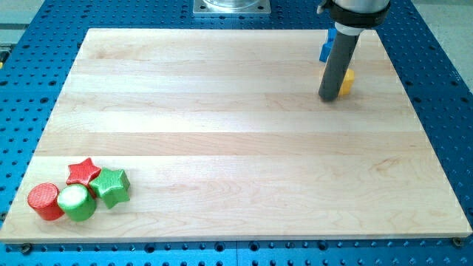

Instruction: Move the green circle below the yellow hexagon

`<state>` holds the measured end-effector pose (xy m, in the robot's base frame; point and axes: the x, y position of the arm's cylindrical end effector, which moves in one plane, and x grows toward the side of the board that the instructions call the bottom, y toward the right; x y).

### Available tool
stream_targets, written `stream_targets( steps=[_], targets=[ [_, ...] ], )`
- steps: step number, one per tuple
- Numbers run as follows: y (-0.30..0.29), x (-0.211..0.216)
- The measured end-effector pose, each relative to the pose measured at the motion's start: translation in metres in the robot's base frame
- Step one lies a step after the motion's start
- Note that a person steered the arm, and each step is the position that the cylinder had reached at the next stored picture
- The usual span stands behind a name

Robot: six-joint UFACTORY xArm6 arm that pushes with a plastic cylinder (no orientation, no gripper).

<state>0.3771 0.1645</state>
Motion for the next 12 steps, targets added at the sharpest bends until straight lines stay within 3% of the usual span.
stream_targets(
  steps=[1, 3, 4, 5, 6, 7, 12],
  targets=[
    [-0.025, 0.053],
    [-0.099, 0.208],
    [-0.118, 0.242],
    [-0.118, 0.242],
    [-0.171, 0.241],
    [-0.282, 0.241],
    [-0.425, 0.240]
  ],
)
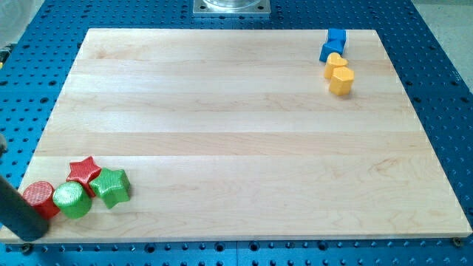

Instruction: Move the green circle below the yellow hexagon

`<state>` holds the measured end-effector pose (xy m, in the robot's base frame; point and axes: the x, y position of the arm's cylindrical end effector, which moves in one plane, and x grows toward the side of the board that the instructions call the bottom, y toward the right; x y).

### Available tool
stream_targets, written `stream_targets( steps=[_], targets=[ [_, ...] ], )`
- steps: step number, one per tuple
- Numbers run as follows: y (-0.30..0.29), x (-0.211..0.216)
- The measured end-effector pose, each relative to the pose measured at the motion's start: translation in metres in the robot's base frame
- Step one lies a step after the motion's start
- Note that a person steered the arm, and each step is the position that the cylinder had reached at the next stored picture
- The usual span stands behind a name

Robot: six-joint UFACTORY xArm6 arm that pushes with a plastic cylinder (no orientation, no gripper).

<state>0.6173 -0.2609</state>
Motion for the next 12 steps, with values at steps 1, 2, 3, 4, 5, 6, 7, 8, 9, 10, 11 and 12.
stream_targets(
  steps=[1, 2, 3, 4, 5, 6, 7, 8, 9, 10, 11, 12],
  targets=[
    [-0.025, 0.001],
    [-0.034, -0.004],
    [0.041, -0.005],
    [0.066, -0.017],
    [0.033, -0.021],
    [0.041, -0.042],
    [0.123, -0.075],
    [0.169, -0.092],
    [0.136, -0.093],
    [0.238, -0.134],
    [0.311, -0.159],
    [0.249, -0.144]
  ],
)
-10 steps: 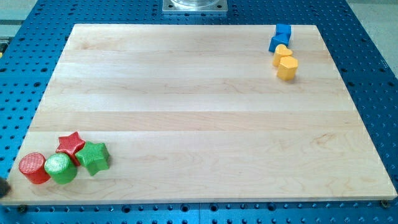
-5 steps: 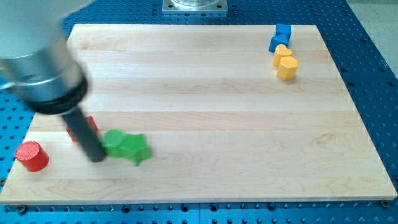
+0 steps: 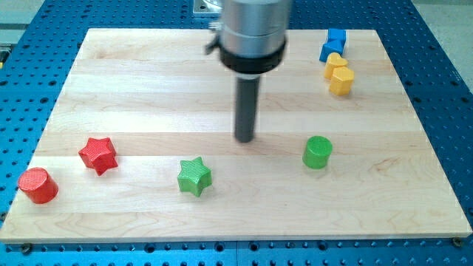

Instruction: Move the green circle below the yellow hexagon

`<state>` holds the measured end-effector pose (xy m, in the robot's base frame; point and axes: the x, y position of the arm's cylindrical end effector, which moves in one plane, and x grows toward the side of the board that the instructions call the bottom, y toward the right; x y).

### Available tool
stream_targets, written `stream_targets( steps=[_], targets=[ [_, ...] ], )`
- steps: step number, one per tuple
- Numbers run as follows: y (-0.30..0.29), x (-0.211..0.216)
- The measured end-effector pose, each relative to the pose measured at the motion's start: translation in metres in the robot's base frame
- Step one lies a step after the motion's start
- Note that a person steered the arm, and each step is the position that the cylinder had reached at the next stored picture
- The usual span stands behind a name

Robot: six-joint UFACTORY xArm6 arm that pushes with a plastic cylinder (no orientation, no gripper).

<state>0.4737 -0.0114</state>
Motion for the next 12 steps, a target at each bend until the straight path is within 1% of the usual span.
stream_targets(
  steps=[1, 2, 3, 4, 5, 7, 8, 9, 10, 11, 12],
  targets=[
    [-0.008, 0.066],
    [0.078, 0.073],
    [0.132, 0.057],
    [0.134, 0.026],
    [0.154, -0.004],
    [0.174, -0.026],
    [0.186, 0.004],
    [0.222, 0.010],
    [0.190, -0.011],
    [0.190, -0.021],
    [0.196, -0.007]
  ],
)
